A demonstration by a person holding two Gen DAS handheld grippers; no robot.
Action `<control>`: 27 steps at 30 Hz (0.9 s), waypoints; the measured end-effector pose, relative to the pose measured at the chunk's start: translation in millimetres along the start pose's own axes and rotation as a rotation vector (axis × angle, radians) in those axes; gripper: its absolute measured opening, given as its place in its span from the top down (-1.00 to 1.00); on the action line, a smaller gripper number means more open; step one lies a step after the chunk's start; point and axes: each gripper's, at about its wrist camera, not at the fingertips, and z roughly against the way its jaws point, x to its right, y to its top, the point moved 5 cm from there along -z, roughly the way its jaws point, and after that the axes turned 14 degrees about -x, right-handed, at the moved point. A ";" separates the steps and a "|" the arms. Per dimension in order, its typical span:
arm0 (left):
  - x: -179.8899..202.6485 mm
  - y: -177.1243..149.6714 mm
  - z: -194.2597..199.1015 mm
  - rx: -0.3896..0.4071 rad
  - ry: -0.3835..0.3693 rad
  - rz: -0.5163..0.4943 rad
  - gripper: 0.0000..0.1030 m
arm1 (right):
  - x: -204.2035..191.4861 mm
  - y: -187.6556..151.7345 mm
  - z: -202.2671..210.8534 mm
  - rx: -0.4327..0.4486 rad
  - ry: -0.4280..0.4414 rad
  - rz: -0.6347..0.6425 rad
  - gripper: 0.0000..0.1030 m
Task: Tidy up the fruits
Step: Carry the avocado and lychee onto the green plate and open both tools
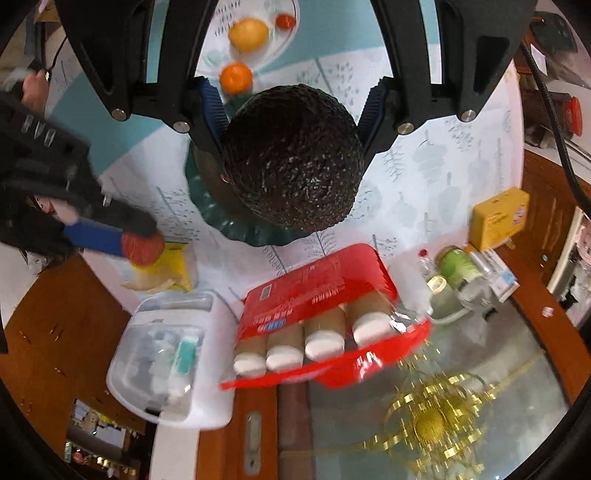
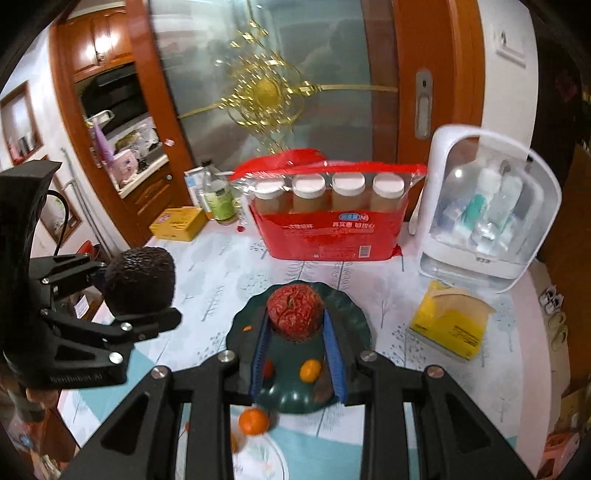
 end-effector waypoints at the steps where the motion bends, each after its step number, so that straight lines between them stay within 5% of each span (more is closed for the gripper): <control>1: -2.9 6.2 -15.1 -0.015 0.000 0.002 -0.17 | 0.6 0.2 -15.5 -0.020 0.000 -0.006 0.43; 12: -9.8 31.6 -159.7 -0.155 -0.048 0.020 -0.17 | 2.0 -29.4 -170.4 -0.250 0.029 -0.030 0.42; 23: -8.5 25.5 -206.5 -0.219 -0.060 0.026 -0.21 | -3.1 -38.4 -213.0 -0.303 0.037 -0.022 0.36; 27: -7.8 29.3 -190.2 -0.176 -0.125 0.039 -0.67 | -2.9 -38.8 -211.4 -0.300 0.051 -0.028 0.16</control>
